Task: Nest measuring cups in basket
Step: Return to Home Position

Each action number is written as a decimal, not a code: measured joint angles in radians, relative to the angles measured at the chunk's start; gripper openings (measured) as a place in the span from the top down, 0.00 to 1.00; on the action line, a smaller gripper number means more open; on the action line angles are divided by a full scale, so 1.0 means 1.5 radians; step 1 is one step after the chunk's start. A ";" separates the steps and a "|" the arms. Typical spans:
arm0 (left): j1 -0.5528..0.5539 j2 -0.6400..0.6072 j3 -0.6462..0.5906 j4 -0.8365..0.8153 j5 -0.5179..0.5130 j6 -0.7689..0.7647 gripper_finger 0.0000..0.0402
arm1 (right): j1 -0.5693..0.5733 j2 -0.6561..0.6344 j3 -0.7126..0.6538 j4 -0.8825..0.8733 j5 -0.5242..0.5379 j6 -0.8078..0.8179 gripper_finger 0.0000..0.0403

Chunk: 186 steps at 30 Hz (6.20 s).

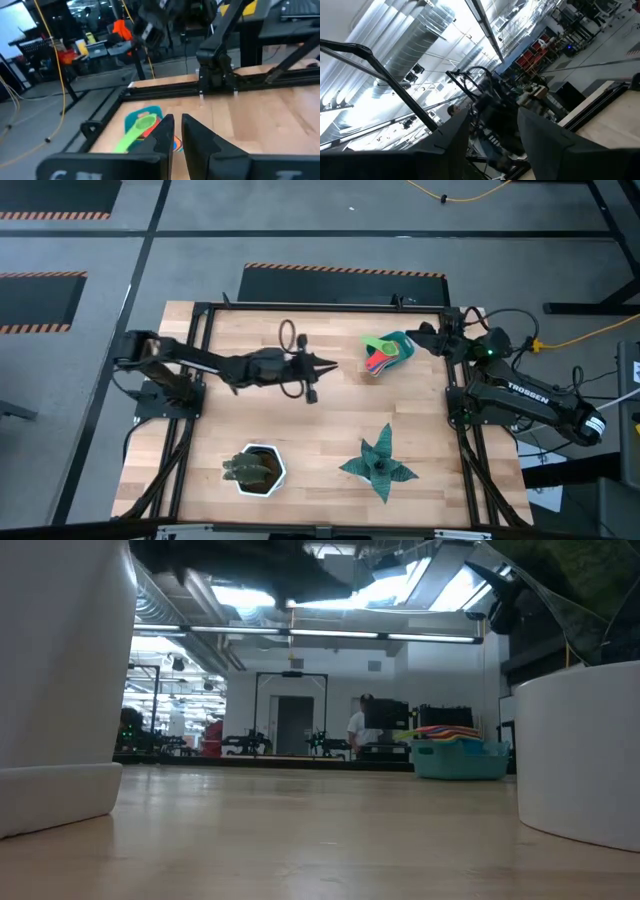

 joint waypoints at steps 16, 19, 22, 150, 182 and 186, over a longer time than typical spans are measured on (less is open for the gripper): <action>-0.069 -0.418 0.000 -0.504 0.000 -0.021 0.93 | 0.000 0.000 0.000 0.000 0.000 -0.003 0.57; -0.087 -0.462 -0.001 -0.560 -0.001 -0.042 0.93 | 0.000 0.000 0.000 0.000 0.000 -0.003 0.57; -0.104 -0.493 -0.016 -0.572 0.000 -0.049 0.93 | 0.000 0.000 0.000 0.000 0.000 -0.003 0.57; 0.007 -1.014 -0.553 -0.384 0.085 -0.074 0.93 | -0.196 -0.306 0.000 -0.132 -0.399 -0.172 0.98; 0.007 -1.014 -0.553 -0.381 0.082 -0.074 0.93 | -0.241 -0.391 -0.018 -0.487 -0.225 -0.436 0.98; 0.007 -1.014 -0.553 -0.380 0.082 -0.074 0.93 | -0.187 -0.391 -0.061 -0.485 -0.213 -0.433 0.98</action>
